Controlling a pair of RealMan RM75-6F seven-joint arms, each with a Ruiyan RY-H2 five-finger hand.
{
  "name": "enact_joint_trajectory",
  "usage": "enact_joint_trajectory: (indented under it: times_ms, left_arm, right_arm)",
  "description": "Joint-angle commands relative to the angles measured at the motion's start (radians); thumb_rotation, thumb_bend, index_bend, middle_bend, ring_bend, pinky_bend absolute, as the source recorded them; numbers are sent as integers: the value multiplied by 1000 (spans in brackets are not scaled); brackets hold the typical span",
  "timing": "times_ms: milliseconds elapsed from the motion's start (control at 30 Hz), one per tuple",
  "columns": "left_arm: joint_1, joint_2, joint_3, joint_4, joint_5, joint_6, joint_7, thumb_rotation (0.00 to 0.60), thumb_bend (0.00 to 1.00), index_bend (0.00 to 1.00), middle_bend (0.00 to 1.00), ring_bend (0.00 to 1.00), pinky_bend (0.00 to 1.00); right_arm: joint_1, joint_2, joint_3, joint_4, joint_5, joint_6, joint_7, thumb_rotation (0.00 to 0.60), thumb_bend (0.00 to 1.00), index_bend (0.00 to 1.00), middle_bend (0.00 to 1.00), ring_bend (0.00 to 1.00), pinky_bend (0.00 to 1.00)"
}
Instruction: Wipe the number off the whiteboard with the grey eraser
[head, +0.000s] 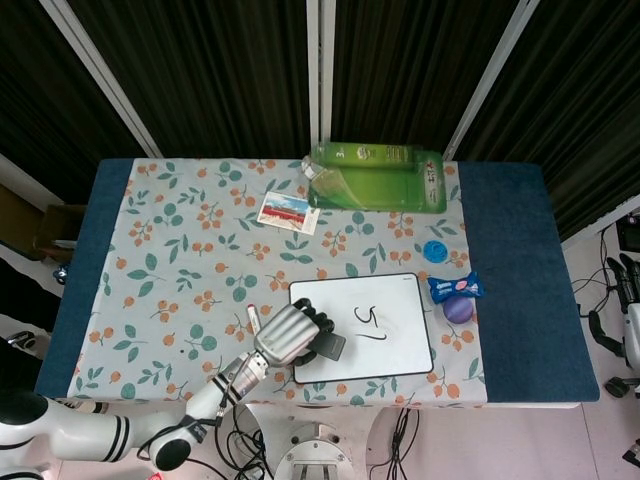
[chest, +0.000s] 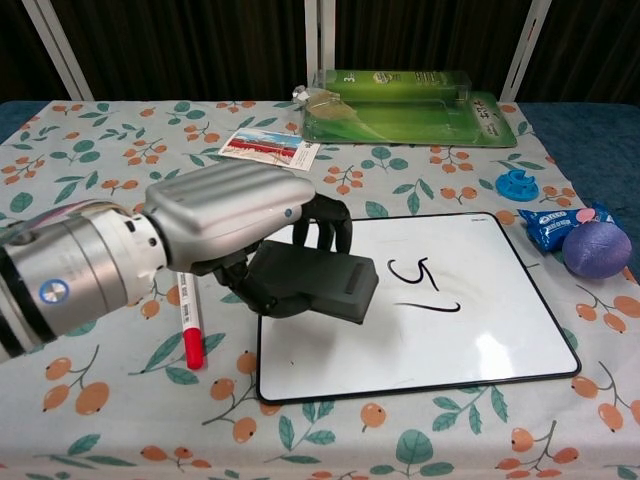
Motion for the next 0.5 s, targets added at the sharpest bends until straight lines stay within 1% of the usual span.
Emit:
enact_joint_trajectory:
  times_ms: [33, 200, 367, 467, 500]
  left_arm:
    - [-18, -57, -18, 56, -32, -8, 27, 600, 358, 569, 569, 515, 283]
    - [-29, -125, -33, 107, -72, -8, 49, 600, 369, 569, 570, 515, 284]
    - [-41, -162, -38, 129, -89, -13, 61, 600, 381, 569, 570, 515, 284]
    - [-47, -174, -39, 143, -92, -19, 53, 600, 384, 569, 570, 515, 284]
    - [-49, -177, -39, 148, -91, -20, 50, 600, 384, 569, 570, 515, 284]
  right_arm:
    - [-2, -2, -2, 8, 2, -1, 10, 600, 362, 0, 0, 0, 0]
    - [-6, 0, -2, 21, 6, -2, 31, 600, 458, 0, 0, 0, 0]
    - [-11, 9, 3, 35, 10, 5, 67, 600, 476, 0, 0, 0, 0]
    - [-13, 15, 0, 54, -12, 16, 120, 600, 586, 0, 0, 0, 0]
    - [-14, 17, -1, 63, -19, 18, 143, 600, 659, 0, 0, 0, 0]
